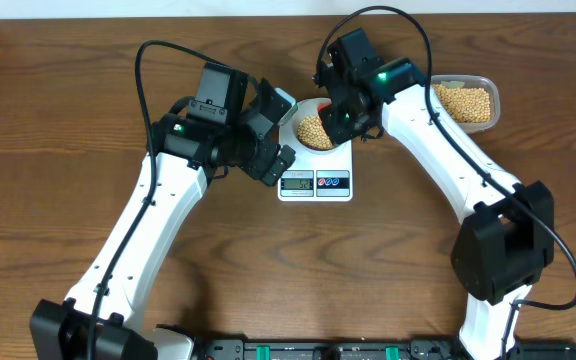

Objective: Scoop item into bowl and weigh 50g on scale

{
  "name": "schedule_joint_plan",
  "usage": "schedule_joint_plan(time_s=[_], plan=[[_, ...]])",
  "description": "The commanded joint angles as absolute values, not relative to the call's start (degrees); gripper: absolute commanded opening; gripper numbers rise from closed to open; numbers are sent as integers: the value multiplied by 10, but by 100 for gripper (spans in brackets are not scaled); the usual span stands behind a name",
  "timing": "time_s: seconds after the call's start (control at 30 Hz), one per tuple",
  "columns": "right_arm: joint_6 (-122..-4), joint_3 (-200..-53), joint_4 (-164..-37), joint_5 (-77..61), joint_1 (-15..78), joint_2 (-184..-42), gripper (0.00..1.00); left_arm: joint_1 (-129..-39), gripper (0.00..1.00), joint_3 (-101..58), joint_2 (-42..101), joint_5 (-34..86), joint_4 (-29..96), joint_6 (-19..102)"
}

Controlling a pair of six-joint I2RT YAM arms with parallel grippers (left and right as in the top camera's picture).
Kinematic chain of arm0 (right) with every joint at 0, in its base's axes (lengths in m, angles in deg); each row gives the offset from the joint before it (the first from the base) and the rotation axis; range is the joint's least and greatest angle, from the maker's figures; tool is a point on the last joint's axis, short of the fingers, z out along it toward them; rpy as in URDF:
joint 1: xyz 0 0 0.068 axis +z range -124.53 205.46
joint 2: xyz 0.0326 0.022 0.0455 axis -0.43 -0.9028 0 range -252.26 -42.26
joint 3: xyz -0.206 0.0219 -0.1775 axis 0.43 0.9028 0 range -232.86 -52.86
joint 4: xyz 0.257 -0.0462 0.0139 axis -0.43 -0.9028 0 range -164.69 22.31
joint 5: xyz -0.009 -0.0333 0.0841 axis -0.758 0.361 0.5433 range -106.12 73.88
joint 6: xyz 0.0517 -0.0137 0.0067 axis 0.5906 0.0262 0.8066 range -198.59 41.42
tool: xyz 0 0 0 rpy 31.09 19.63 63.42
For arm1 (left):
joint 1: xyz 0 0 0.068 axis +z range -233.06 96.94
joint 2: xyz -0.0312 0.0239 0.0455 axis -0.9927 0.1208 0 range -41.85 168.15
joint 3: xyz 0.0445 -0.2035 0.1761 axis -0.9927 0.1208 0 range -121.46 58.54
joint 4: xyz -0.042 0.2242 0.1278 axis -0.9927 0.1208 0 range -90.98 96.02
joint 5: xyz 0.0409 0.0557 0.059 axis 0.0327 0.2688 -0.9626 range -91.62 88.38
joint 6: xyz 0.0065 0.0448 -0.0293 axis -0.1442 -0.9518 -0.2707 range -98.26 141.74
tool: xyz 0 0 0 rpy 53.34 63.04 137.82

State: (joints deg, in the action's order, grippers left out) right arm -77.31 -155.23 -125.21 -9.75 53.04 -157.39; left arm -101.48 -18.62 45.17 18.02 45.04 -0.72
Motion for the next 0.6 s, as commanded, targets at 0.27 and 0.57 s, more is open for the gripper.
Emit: schedule_joint_plan(time_s=[0.27, 0.57], plan=[[-765, -1544, -1251, -95, 544, -1578, 1, -1014, 93, -182, 458, 189, 450, -4], [-765, -1543, -1252, -76, 544, -1588, 1, -1014, 93, -182, 458, 189, 450, -4]])
